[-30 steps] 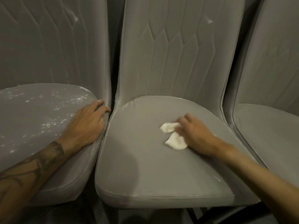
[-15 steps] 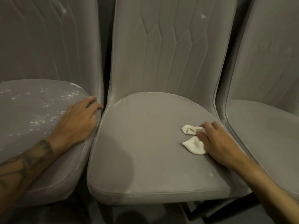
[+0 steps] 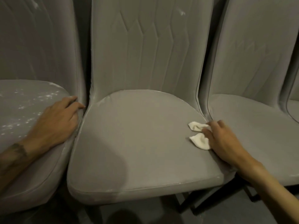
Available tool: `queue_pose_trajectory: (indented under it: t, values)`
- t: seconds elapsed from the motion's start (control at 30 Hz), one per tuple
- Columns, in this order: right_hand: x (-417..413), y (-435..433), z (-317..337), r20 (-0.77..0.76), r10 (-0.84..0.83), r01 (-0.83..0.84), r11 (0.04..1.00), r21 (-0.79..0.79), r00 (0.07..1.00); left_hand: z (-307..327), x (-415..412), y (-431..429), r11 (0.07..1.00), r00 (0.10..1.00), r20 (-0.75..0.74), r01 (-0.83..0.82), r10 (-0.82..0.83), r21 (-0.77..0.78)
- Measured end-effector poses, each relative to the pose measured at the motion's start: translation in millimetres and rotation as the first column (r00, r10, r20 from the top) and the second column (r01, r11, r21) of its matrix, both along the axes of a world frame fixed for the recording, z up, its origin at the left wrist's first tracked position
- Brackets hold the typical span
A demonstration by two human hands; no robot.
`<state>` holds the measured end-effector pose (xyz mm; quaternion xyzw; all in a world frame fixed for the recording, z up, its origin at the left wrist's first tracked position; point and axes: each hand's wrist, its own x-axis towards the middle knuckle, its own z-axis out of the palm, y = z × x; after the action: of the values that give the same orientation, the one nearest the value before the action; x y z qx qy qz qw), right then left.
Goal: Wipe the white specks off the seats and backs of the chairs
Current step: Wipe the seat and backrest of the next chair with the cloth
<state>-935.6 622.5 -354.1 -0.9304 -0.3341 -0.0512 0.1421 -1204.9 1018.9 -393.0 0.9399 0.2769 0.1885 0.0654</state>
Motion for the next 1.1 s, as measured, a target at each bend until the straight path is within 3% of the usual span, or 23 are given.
queue_pose_trajectory:
  t: [0.1,0.2,0.27,0.37,0.43,0.53,0.63,0.7,0.8,0.87,0.97,1.1]
  values:
    - [-57.9,9.0,-11.0,0.081,0.245,-0.25,0.967,0.045,0.966,-3.8,0.5,4.9,1.0,1.0,0.001,0.008,-0.008,0.01]
    - [-94.8,3.3,-13.5,0.005,0.451,-0.451,0.891,0.048,0.892,-6.6,1.0,8.0,1.0,1.0,0.012,0.012,-0.012,0.009]
    - [-73.5,-9.3,-12.4,0.031,0.379,-0.38,0.922,0.071,0.925,-7.7,1.2,8.9,1.0,1.0,0.023,0.013,-0.013,0.004]
    - [-34.0,-31.8,-9.4,0.003,0.035,-0.035,0.993,0.111,0.999,-7.6,1.8,9.0,1.0,1.0,0.025,0.008,-0.008,-0.004]
    - [-40.0,-27.7,-12.4,0.053,-0.05,0.043,0.992,0.12,0.997,-7.6,2.0,8.7,1.0,1.0,0.024,0.006,-0.006,0.002]
    - [-89.7,4.8,-19.7,0.129,0.188,-0.204,0.971,0.125,0.974,-10.8,0.6,12.7,1.0,1.0,0.011,-0.019,0.019,0.002]
    - [-101.1,10.8,-19.3,0.078,0.357,-0.364,0.924,0.118,0.931,-13.0,-0.2,19.3,0.999,0.999,-0.028,-0.032,0.031,-0.023]
    - [-77.0,-6.5,-18.6,0.081,0.291,-0.299,0.945,0.133,0.953,-12.7,0.0,20.5,0.999,0.999,-0.038,-0.034,0.033,-0.017]
    - [-47.5,-36.8,-14.1,0.035,0.037,-0.043,0.985,0.167,0.999,-3.7,2.3,8.3,0.999,0.999,-0.034,-0.025,0.024,-0.03]
    - [-57.1,-32.3,-14.5,0.066,0.005,-0.015,0.989,0.146,0.998,2.4,3.4,-0.6,1.0,0.999,-0.031,-0.017,0.017,-0.016]
    - [-105.7,8.3,-16.2,0.105,0.175,-0.189,0.971,0.145,0.979,11.3,3.0,-10.9,1.0,1.0,-0.028,-0.008,0.008,-0.024]
    - [-177.3,89.0,-15.5,0.152,0.468,-0.484,0.871,0.083,0.87,17.4,1.1,-15.8,1.0,1.0,-0.026,0.002,-0.002,-0.02]
